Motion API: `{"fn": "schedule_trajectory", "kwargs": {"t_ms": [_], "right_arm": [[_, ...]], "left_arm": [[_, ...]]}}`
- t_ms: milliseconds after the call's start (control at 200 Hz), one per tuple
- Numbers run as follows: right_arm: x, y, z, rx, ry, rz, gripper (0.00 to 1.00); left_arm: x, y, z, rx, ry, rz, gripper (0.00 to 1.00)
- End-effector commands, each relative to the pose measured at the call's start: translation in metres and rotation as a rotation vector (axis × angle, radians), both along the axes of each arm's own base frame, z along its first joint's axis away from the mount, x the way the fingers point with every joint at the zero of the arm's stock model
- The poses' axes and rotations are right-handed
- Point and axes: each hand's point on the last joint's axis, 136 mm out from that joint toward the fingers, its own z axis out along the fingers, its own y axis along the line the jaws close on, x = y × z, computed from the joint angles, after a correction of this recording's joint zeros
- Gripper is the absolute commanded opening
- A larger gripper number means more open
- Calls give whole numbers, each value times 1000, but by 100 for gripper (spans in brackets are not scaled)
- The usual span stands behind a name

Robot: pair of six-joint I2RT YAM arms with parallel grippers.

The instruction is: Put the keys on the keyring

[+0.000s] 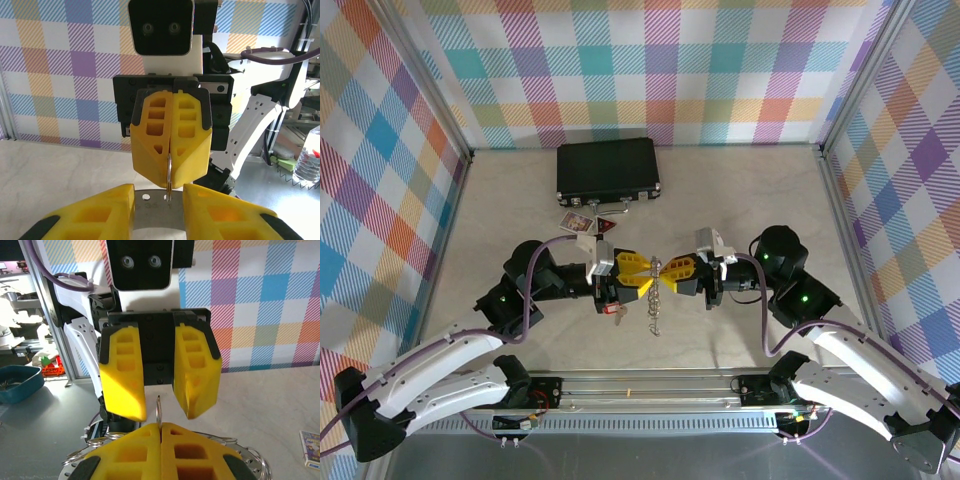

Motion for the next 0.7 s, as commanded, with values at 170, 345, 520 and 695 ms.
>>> {"fn": "schedule_trajectory", "kwargs": {"t_ms": [170, 345, 520, 695], "right_arm": [[-9, 0, 13, 63, -37, 47, 0], [-9, 0, 14, 67, -40, 47, 0], [-9, 0, 14, 71, -41, 50, 0], [-11, 0, 14, 69, -40, 53, 0]], "left_arm": [[-8, -3, 10, -44, -20, -47, 23], [-10, -4, 12, -51, -19, -61, 16], [-10, -6, 12, -58, -14, -75, 13], [-12, -7, 15, -84, -6, -92, 12]]}}
